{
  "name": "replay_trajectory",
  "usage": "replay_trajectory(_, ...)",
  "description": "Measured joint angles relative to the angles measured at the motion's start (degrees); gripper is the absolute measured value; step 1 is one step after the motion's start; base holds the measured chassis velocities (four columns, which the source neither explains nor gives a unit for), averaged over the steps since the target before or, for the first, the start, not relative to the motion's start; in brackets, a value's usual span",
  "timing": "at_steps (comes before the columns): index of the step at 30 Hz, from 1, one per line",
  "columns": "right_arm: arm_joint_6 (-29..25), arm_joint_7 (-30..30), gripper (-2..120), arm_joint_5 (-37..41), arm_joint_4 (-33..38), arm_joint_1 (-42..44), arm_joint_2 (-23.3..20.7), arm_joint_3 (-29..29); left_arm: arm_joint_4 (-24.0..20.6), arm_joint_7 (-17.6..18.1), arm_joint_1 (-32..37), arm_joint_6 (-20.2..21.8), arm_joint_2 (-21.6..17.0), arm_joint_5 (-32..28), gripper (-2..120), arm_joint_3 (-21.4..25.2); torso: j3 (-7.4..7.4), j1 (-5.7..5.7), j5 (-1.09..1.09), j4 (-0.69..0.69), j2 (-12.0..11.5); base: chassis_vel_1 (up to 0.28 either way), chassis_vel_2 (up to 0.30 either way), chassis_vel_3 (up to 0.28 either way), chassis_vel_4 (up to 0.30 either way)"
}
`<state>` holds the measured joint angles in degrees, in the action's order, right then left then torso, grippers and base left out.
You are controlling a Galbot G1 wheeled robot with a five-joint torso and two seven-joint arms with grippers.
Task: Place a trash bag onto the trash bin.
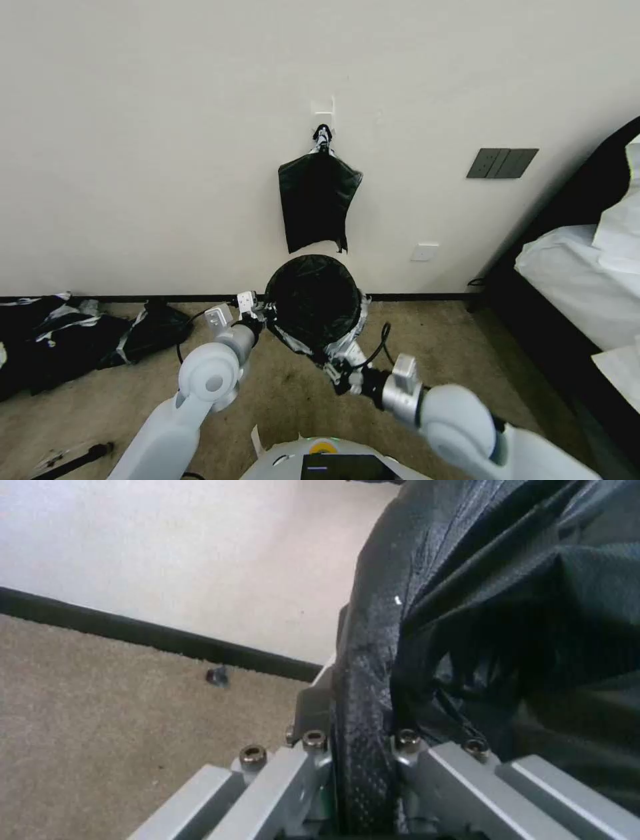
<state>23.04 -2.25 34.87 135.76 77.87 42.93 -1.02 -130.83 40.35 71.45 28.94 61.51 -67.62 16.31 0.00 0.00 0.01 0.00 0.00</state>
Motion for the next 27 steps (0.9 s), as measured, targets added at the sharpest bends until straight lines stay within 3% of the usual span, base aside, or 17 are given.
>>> replay_trajectory(7, -5.4, 4.0, 0, -4.0, -4.4, 1.7, 4.8, -2.9, 0.3, 0.9, -0.6, -1.0, 0.0, -1.7, 1, 0.0, 0.0, 0.0, -0.01, 0.0, 0.0, 0.0, 0.0, 0.0, 0.0)
replay_trajectory(14, -9.8, 7.4, 0, -4.2, -13.3, -0.9, 10.2, -5.9, 0.1, 2.4, -1.3, -1.5, -0.4, -4.2, 1, 0.2, 0.0, 0.0, -0.01, -0.01, 0.0, 0.0, 0.0, 0.0, 0.0)
replay_trajectory(27, -9.4, 7.8, 0, 2.1, -20.2, -4.5, 11.1, -6.0, -2.3, 3.5, 0.7, -0.8, -0.7, -6.1, 1, 1.2, 0.0, 0.0, -0.01, 0.0, 0.0, 0.0, 0.0, 0.0, 0.0)
